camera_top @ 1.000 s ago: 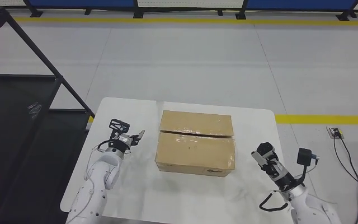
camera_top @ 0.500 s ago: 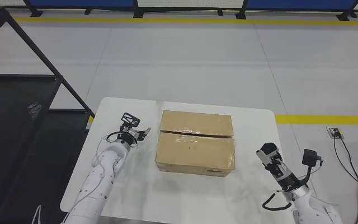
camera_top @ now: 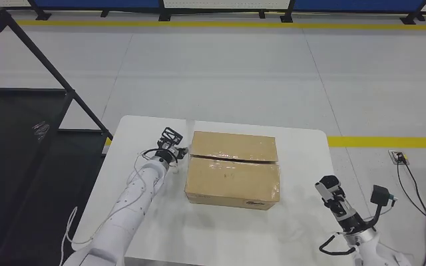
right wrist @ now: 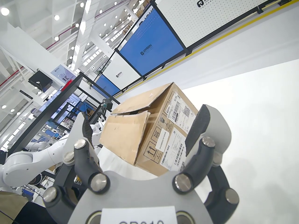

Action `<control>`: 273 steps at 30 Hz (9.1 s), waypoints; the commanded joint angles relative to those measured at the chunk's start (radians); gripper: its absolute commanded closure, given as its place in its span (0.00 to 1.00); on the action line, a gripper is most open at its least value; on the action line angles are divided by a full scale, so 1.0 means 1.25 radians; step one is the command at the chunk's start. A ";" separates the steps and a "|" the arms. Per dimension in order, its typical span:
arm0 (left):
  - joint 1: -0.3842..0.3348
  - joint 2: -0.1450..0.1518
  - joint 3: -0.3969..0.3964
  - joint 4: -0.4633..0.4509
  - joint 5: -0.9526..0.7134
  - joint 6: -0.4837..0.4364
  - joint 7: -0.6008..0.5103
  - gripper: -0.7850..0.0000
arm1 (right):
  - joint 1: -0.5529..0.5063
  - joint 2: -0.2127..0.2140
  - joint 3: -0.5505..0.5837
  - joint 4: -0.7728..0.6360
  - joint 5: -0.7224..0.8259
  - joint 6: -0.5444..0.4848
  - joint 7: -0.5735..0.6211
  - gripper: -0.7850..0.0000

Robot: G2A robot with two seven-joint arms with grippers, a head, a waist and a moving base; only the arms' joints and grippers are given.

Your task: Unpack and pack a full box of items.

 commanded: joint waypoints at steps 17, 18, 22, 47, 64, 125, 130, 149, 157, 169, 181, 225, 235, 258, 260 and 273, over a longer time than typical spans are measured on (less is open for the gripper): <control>-0.014 -0.008 -0.030 0.073 -0.080 0.110 0.186 0.00 | 0.048 0.001 -0.015 0.038 0.025 -0.010 0.039 0.00; -0.009 -0.005 -0.033 0.071 -0.081 0.117 0.194 0.00 | 0.051 0.001 -0.017 0.039 0.026 -0.012 0.042 0.00; 0.014 0.007 -0.047 0.060 -0.087 0.148 0.223 0.00 | 0.066 0.002 -0.021 0.042 0.028 -0.016 0.055 0.00; 0.316 0.097 -0.213 -0.286 -0.111 0.295 0.165 0.00 | 0.179 0.005 -0.091 0.084 0.030 -0.027 0.130 0.00; 0.468 0.128 -0.265 -0.423 -0.056 0.177 0.073 0.00 | 0.207 0.007 -0.109 0.113 0.037 -0.028 0.145 0.00; 0.684 0.186 -0.435 -0.786 -0.233 -0.180 0.142 0.00 | 0.412 0.004 -0.270 0.352 0.251 -0.025 0.422 0.00; 0.686 0.187 -0.438 -0.782 -0.241 -0.188 0.147 0.00 | 0.428 0.000 -0.297 0.361 0.261 -0.029 0.430 0.00; 0.678 0.189 -0.429 -0.791 -0.270 -0.233 0.155 0.00 | 0.415 0.013 -0.284 0.344 0.364 -0.069 0.504 0.00; 0.676 0.187 -0.413 -0.800 -0.284 -0.243 0.162 0.00 | 0.443 0.009 -0.314 0.362 0.405 -0.074 0.528 0.00; 0.670 0.186 -0.387 -0.828 -0.259 -0.248 0.154 0.00 | 0.446 0.023 -0.334 0.338 0.634 -0.117 0.735 0.00; 0.660 0.197 -0.387 -0.861 -0.204 -0.344 0.155 0.00 | 0.330 0.101 -0.348 0.115 0.626 -0.133 0.720 0.00; 0.647 0.248 -0.341 -0.809 0.048 -0.543 0.095 0.00 | 0.478 0.202 -0.591 0.217 0.908 -0.024 0.578 0.00; 0.646 0.248 -0.324 -0.815 0.007 -0.511 0.052 0.00 | 0.539 0.171 -0.623 0.264 0.863 0.172 0.497 0.00; 0.639 0.257 -0.297 -0.803 -0.025 -0.497 0.062 0.00 | 0.708 0.071 -0.658 0.473 0.945 0.207 0.481 0.00; 0.638 0.257 -0.295 -0.800 -0.028 -0.497 0.064 0.00 | 0.715 0.067 -0.654 0.480 0.944 0.204 0.485 0.00; 0.627 0.260 -0.271 -0.795 -0.030 -0.489 0.067 0.00 | 0.807 0.004 -0.695 0.559 0.838 0.186 0.286 0.00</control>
